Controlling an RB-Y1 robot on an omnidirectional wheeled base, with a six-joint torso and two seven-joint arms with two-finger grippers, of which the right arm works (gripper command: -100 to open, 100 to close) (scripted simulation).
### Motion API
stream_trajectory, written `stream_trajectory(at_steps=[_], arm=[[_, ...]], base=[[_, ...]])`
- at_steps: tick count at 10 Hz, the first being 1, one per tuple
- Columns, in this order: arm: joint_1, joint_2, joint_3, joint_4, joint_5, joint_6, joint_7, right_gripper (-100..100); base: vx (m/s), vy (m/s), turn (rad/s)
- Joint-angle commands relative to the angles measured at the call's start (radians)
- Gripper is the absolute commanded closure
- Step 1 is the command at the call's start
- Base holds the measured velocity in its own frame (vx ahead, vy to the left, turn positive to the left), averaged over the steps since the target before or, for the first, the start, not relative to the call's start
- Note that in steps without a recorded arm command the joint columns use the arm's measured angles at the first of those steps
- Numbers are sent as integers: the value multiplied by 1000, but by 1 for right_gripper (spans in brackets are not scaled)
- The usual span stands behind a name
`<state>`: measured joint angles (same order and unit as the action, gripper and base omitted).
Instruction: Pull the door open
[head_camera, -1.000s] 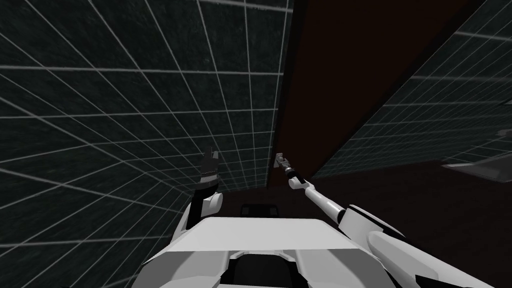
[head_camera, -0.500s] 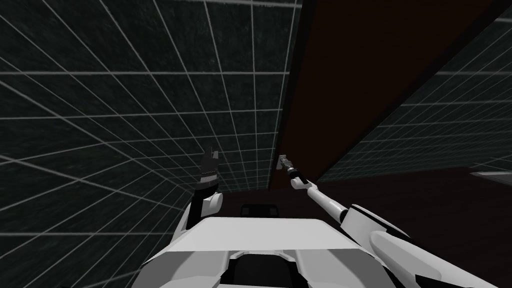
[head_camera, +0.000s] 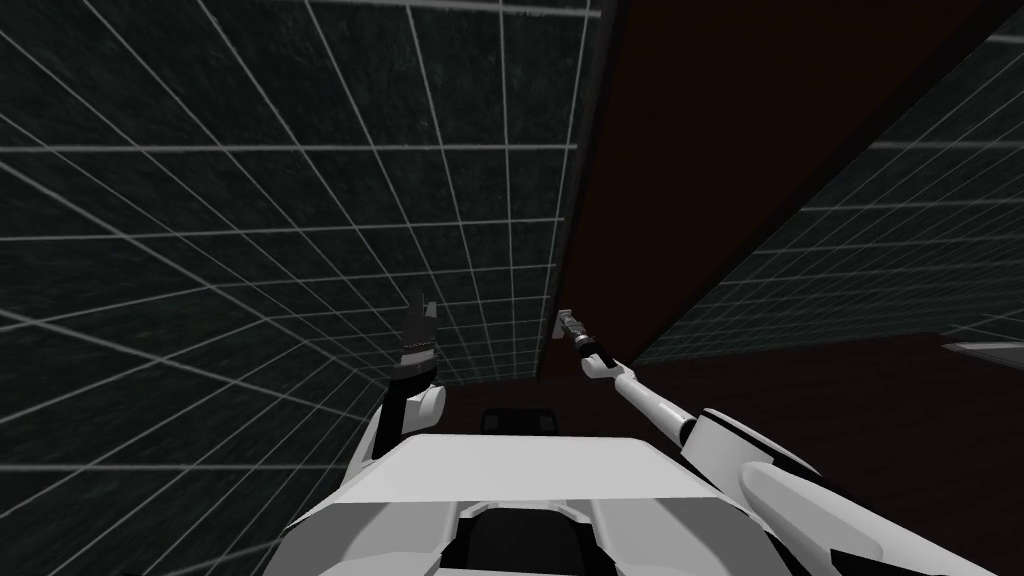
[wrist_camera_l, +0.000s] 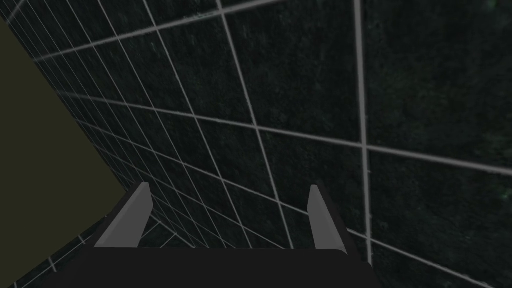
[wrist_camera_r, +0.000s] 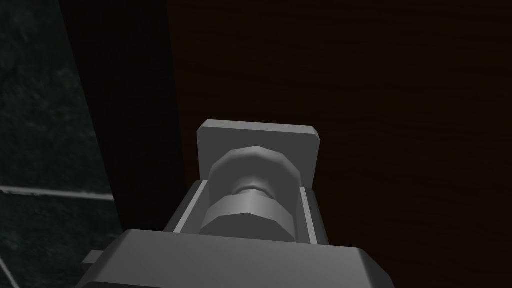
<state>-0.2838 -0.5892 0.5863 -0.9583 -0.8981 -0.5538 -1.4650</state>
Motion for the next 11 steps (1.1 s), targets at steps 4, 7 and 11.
stream_trajectory(at_steps=[4,7,11], arm=[[12,-50,65,-36,8,-32,-52,100],[21,-85,111,-62,14,-55,-88,100],[31,-125,158,-89,22,-80,-123,100]], base=[[-165,-94,85],[-184,-139,93],[-148,-74,63]])
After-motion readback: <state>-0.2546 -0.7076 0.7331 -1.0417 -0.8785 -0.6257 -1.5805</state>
